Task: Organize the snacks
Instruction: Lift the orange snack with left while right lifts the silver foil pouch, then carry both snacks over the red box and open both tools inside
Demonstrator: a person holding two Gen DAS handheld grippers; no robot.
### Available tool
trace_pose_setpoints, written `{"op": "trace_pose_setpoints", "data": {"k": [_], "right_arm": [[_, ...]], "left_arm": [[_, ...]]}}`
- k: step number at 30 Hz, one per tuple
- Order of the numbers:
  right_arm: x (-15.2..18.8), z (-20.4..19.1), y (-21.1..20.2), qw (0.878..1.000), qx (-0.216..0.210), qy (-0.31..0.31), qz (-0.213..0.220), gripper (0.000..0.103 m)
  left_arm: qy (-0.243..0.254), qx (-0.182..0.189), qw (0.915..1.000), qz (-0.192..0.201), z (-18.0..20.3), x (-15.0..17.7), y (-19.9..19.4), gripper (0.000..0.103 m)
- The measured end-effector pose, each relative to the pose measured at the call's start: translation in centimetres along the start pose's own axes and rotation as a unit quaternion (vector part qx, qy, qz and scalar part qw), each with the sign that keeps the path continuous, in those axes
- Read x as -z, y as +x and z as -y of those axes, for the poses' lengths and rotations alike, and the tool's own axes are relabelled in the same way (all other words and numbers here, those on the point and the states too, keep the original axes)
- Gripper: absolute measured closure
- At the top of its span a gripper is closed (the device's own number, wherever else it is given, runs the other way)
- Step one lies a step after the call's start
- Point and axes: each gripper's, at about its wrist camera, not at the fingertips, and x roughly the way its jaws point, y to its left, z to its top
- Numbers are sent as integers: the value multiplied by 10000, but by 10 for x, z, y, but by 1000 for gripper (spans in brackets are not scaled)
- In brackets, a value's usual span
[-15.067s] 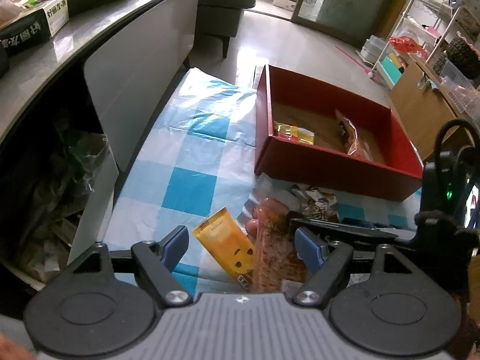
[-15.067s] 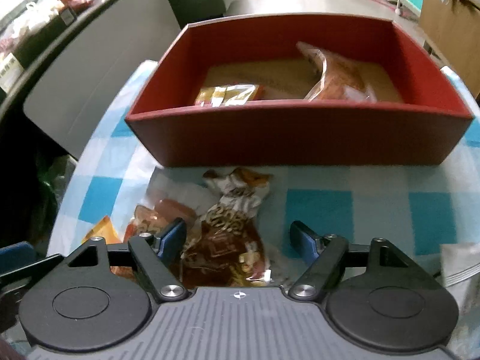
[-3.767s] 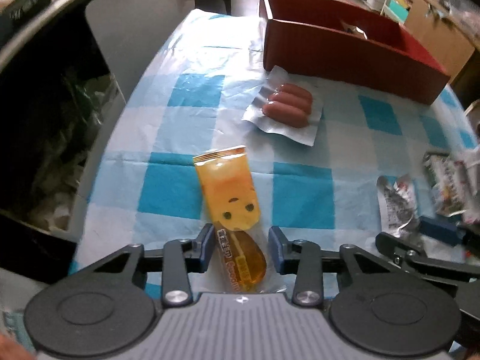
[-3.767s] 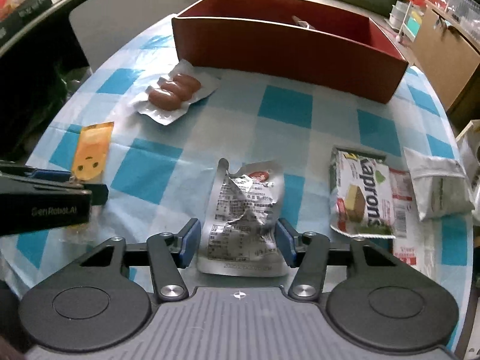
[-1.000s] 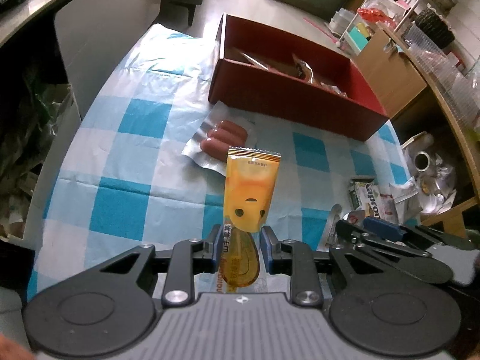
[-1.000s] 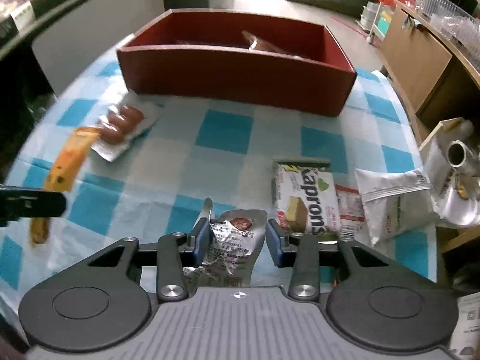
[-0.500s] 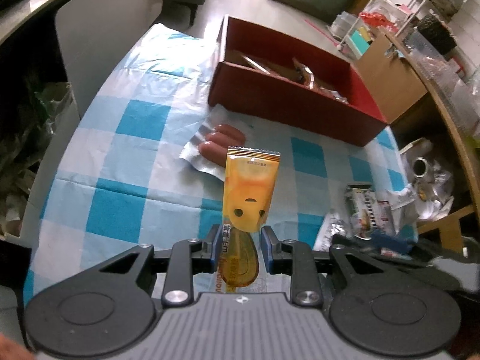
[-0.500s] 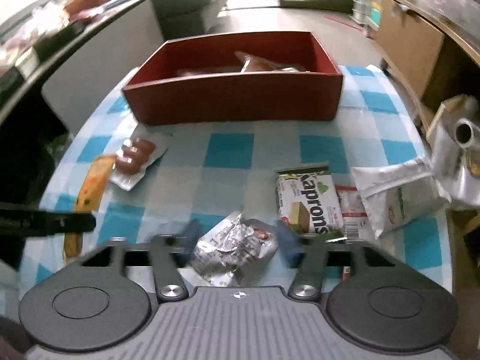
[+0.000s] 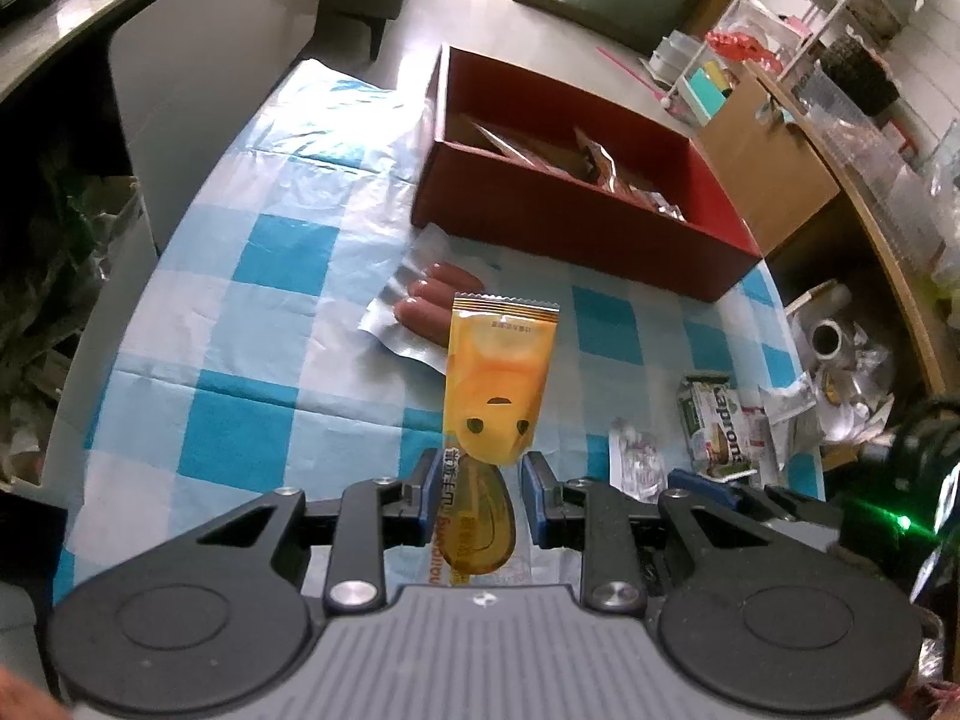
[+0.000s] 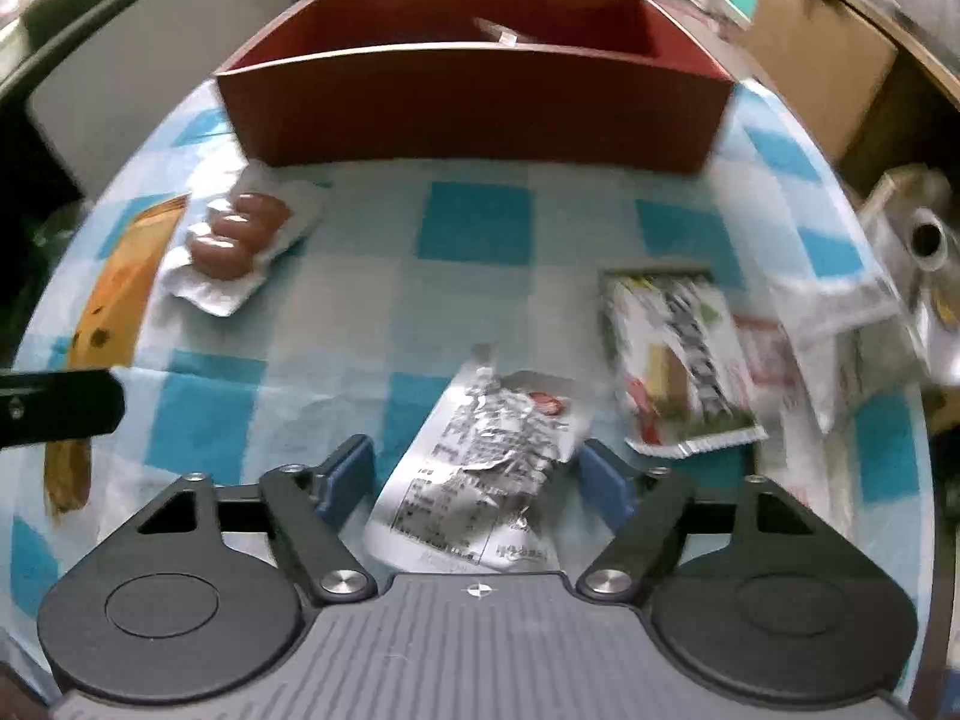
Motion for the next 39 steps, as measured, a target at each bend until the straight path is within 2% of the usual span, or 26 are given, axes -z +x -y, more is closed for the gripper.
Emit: {"op": "trace_pose_setpoints", "data": {"k": [3, 6, 8, 15, 23, 35, 39], "right_arm": [[-1, 3, -5, 9997, -86, -198, -86, 44], [1, 12, -16, 9995, -287, -111, -78, 50], [1, 19, -24, 9988, -488, 53, 34, 50], [-5, 29, -39, 9955, -799, 242, 450, 50], [-27, 46, -55, 9871, -1148, 519, 989, 51], [-72, 69, -56, 9761, -1304, 813, 1535, 50], [-90, 72, -62, 9706, -1405, 890, 1739, 50]], "left_arm": [[-93, 50, 9999, 46, -5, -3, -4, 80], [-48, 60, 9999, 87, -3, -4, -5, 80], [-29, 54, 9999, 84, -1, -4, -4, 80], [96, -11, 9999, 131, 9, -8, -1, 80], [305, -113, 9986, 407, 26, -23, 0, 80], [560, -314, 9941, 879, 62, -66, 12, 80], [590, -521, 9921, 973, 68, -75, 17, 80]]}}
